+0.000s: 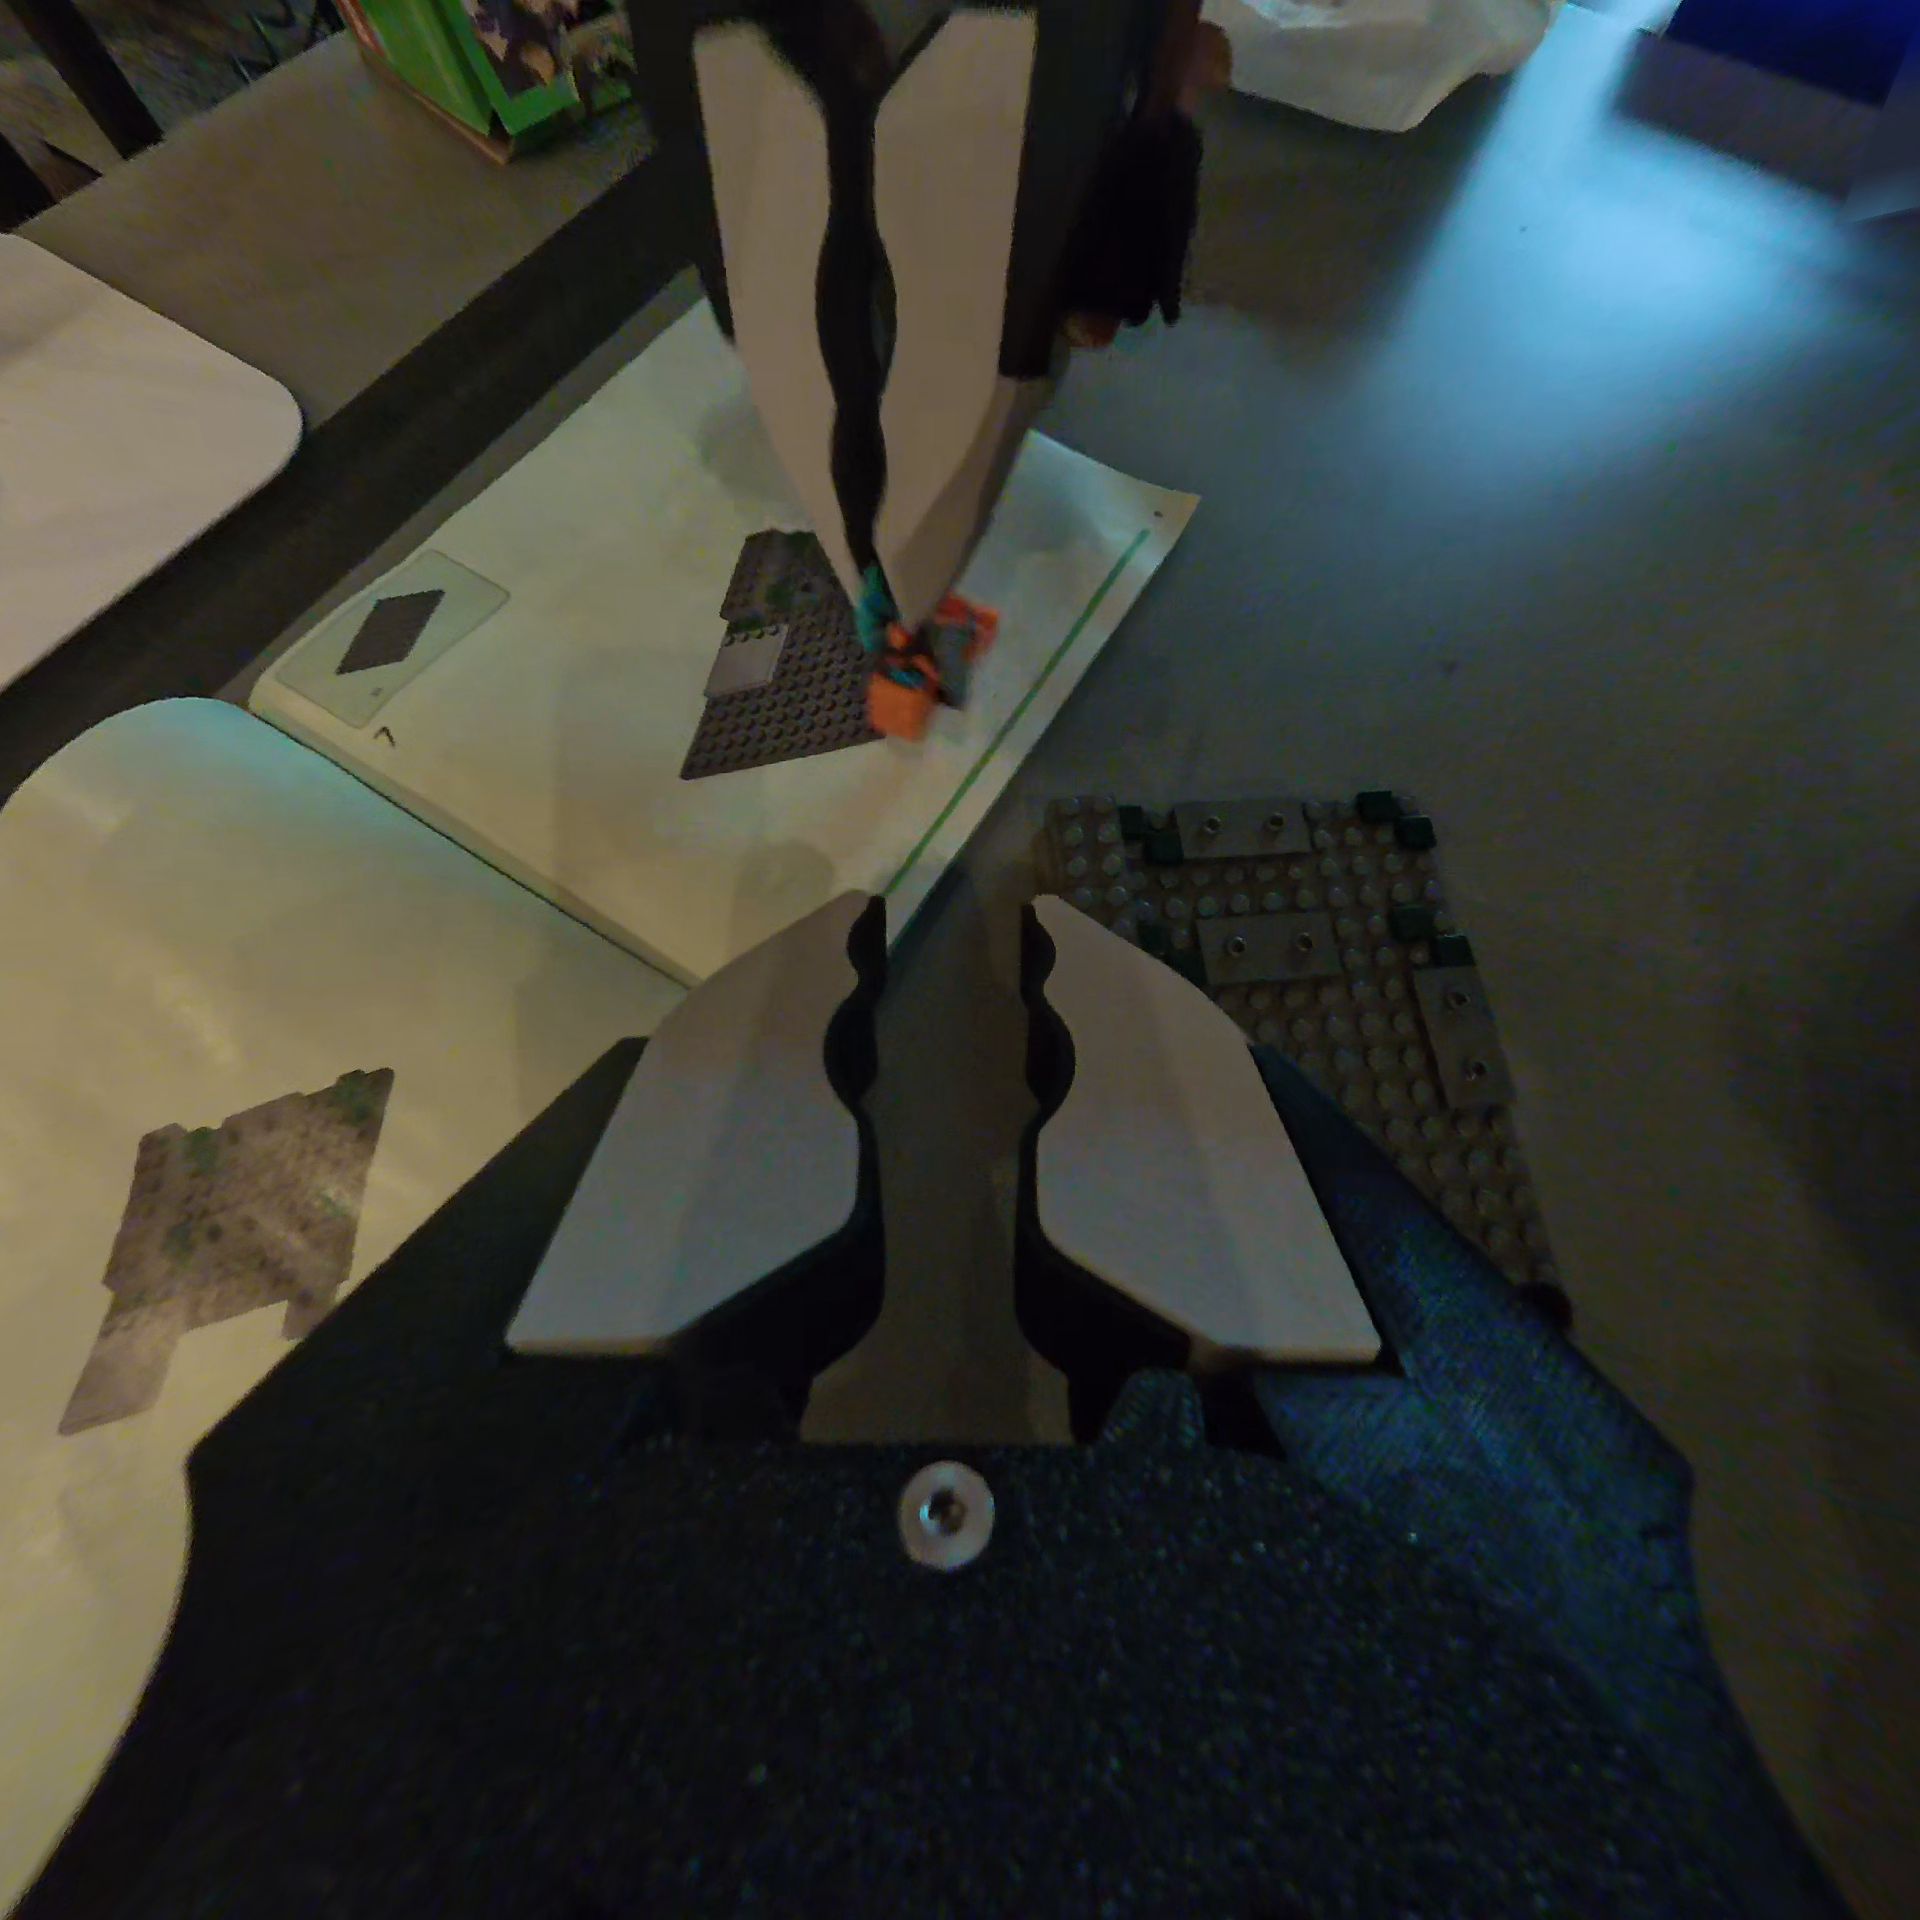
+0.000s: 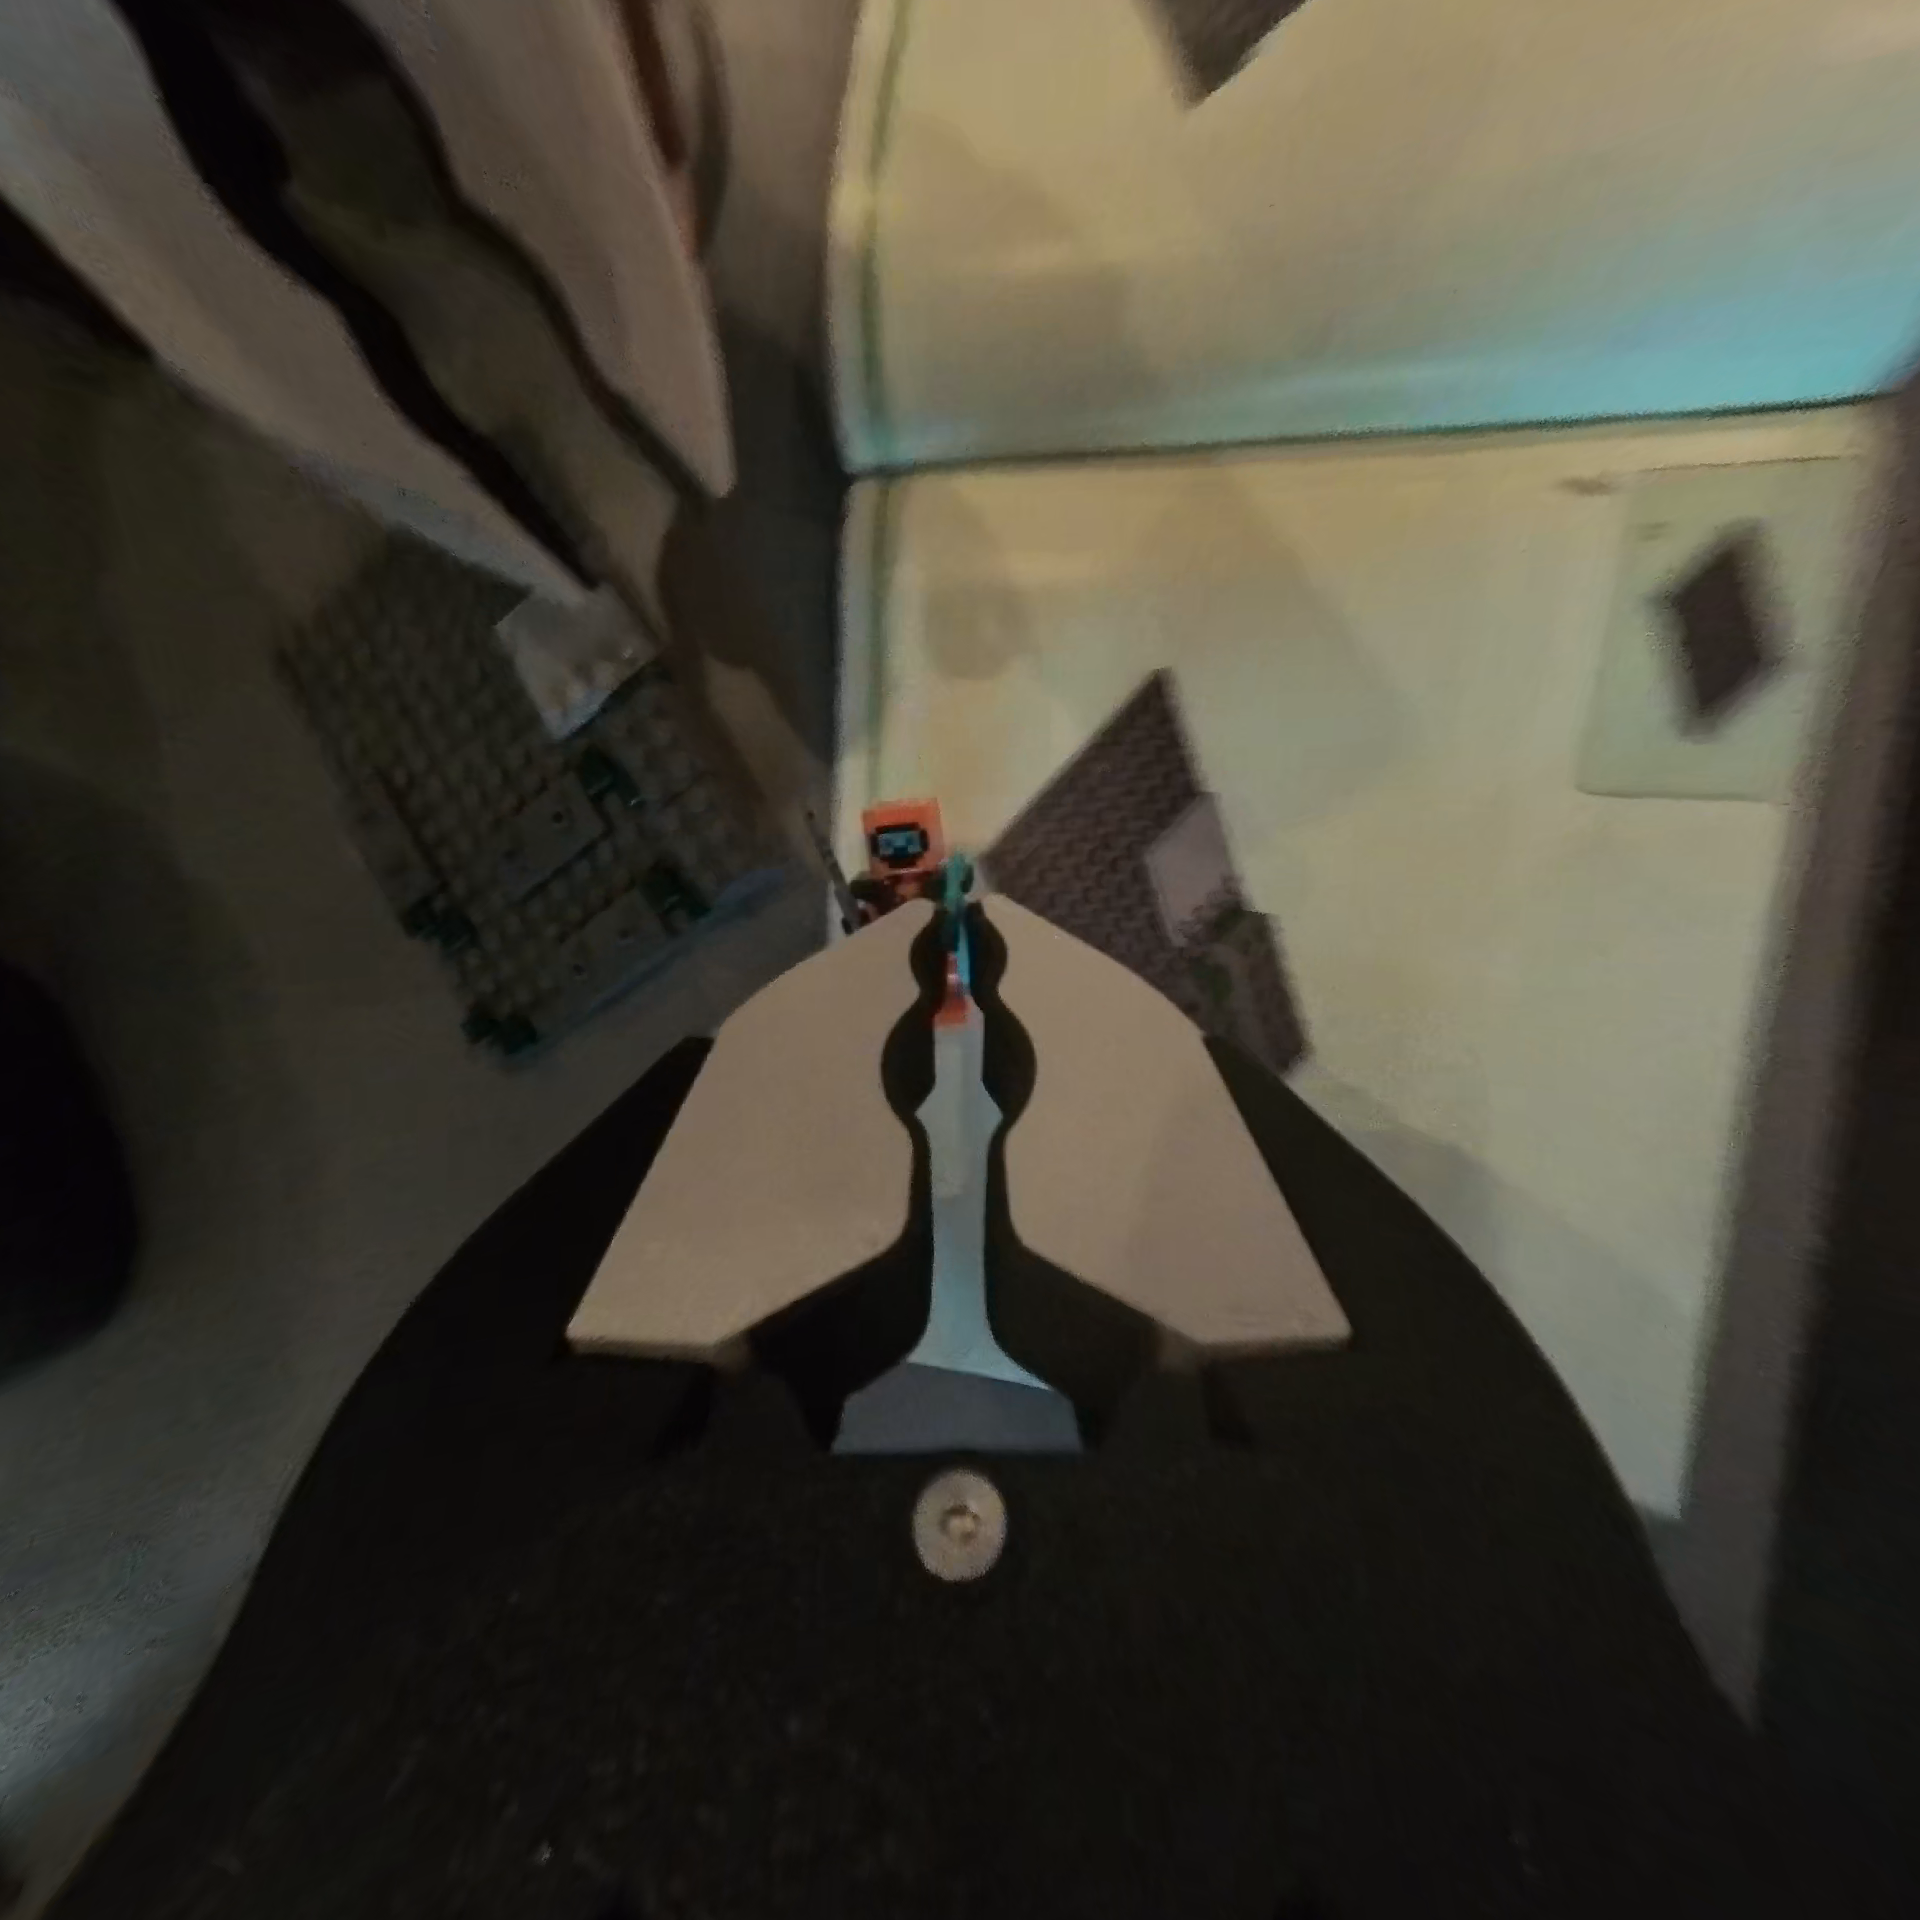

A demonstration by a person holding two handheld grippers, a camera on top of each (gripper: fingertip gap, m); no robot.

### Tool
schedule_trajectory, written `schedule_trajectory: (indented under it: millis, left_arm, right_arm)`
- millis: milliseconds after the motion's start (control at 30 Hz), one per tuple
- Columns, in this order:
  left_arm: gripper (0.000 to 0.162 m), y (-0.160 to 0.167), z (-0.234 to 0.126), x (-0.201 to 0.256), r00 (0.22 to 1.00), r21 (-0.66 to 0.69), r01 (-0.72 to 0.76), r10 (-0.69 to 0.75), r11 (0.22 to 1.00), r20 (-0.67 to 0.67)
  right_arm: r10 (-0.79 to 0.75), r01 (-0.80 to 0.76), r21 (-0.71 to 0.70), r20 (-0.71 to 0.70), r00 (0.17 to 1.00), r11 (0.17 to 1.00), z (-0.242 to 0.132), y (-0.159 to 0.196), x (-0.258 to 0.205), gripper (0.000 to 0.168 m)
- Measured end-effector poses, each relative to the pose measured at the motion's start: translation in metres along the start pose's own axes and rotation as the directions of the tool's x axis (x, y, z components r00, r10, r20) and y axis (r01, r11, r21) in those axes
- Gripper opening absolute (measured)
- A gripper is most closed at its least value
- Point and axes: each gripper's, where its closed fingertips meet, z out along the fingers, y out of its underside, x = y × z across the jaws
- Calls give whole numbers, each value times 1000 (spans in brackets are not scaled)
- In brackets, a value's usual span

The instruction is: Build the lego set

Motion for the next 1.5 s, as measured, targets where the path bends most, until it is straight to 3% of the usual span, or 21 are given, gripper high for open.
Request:
schedule_trajectory:
  millis: [133,267,367,533,767,933,1267,1500]
  left_arm:
    - [24,-1,0,1,1000,6,-2,2,1000,1]
    - [24,-3,3,4,1000,6,-9,9,1000,-4]
    - [24,-3,5,8,1000,2,-16,16,1000,-8]
    - [24,-2,6,13,999,0,-35,35,999,-6]
    - [24,1,8,18,999,-7,-45,44,999,-21]
    - [24,3,10,20,998,-7,-54,54,999,-28]
    - [24,5,16,26,997,-19,-64,63,998,-41]
    - [23,6,19,32,996,-26,-76,75,997,-53]
  right_arm:
    - [119,-48,239,-294,948,970,-29,-10,42,3]
    - [412,-92,514,-553,725,853,-70,-2,104,3]
    - [608,-108,680,-558,565,725,-91,5,134,2]
    - [759,-117,806,-483,437,580,-109,13,175,3]
    - [823,-180,847,-402,401,501,-115,25,215,3]
    - [802,-235,795,-449,393,560,-102,43,217,3]
    - [803,-329,748,-443,399,577,-89,76,200,6]
    - [750,-314,694,-510,422,648,-86,86,183,5]
